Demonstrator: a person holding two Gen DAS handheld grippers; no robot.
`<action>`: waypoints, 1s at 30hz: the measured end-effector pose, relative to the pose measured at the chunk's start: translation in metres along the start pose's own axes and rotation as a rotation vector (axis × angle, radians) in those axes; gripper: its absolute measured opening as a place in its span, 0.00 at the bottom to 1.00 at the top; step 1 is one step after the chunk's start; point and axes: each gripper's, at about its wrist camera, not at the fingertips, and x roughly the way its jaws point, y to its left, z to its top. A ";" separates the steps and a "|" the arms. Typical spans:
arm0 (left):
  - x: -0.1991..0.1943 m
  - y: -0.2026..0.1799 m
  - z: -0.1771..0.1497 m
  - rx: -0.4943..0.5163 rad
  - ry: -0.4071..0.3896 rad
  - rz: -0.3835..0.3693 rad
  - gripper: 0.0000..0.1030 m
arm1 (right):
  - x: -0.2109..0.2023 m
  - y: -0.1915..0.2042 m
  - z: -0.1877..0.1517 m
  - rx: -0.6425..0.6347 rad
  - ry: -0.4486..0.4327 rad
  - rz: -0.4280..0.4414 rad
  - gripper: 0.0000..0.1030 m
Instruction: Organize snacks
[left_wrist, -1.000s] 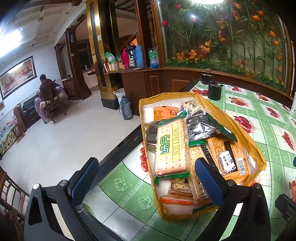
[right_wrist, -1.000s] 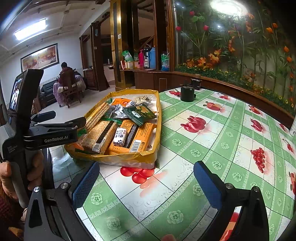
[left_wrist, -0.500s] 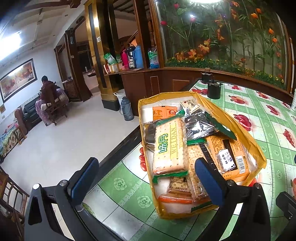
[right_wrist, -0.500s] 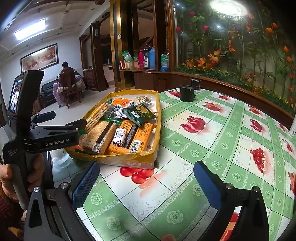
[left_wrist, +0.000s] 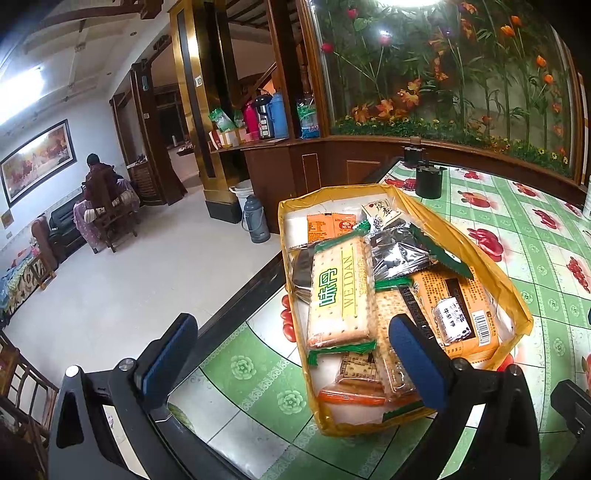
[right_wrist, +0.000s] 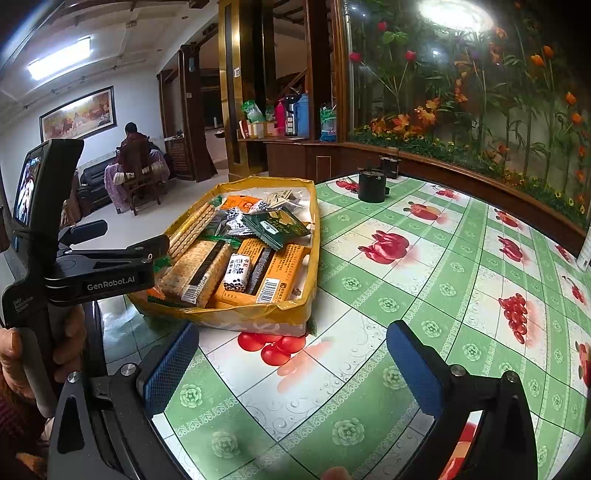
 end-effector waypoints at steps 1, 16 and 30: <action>0.000 0.000 0.000 0.000 0.000 0.001 1.00 | 0.000 0.000 0.000 0.000 0.000 -0.001 1.00; -0.001 -0.003 -0.003 0.004 -0.002 -0.001 1.00 | -0.001 0.000 0.000 0.000 -0.002 -0.003 1.00; -0.001 -0.005 -0.004 0.007 -0.004 -0.001 1.00 | -0.001 -0.001 0.000 0.000 -0.003 -0.004 1.00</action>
